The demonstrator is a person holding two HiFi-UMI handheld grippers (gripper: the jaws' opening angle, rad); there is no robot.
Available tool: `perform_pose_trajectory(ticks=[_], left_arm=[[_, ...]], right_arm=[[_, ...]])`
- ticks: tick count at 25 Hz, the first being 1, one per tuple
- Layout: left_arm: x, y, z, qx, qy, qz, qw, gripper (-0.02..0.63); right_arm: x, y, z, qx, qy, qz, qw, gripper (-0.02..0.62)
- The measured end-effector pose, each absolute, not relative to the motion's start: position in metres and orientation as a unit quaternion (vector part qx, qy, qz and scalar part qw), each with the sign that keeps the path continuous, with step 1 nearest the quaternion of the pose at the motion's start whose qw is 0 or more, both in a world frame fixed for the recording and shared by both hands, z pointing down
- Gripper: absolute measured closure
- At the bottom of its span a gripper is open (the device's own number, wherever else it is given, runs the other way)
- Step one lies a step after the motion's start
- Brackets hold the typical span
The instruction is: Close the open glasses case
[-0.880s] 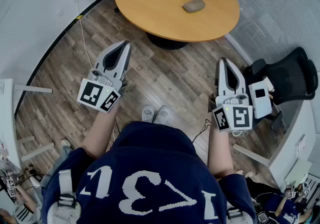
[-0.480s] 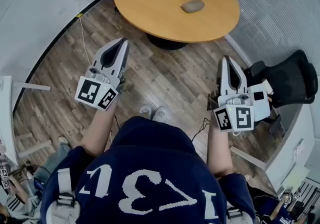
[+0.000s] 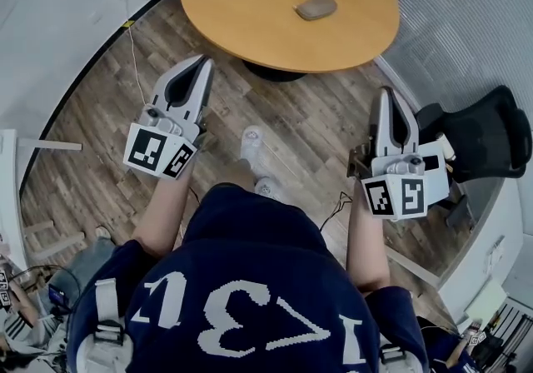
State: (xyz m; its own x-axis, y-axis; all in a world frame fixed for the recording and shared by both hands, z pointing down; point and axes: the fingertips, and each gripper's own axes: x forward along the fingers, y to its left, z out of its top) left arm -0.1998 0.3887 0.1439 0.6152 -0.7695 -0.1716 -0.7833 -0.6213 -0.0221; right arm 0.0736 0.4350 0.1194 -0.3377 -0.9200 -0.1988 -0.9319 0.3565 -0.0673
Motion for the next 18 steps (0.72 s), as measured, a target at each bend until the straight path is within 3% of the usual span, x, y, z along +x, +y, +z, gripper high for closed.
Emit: perform_pose_trajectory(ticks=[11,18], left_arm=[[-0.167,0.254,0.148,-0.916,0.389,0.085,0.043,0.592],[-0.155,0.142,0.157,-0.926,0.368,0.085,-0.011,0.592]], right_arm=[[0.086,0.309,0.121,-0.580,0.809,0.035,0.091,0.569],[0.083,0.218,0.123,-0.589,0.803,0.031,0.087,0.569]])
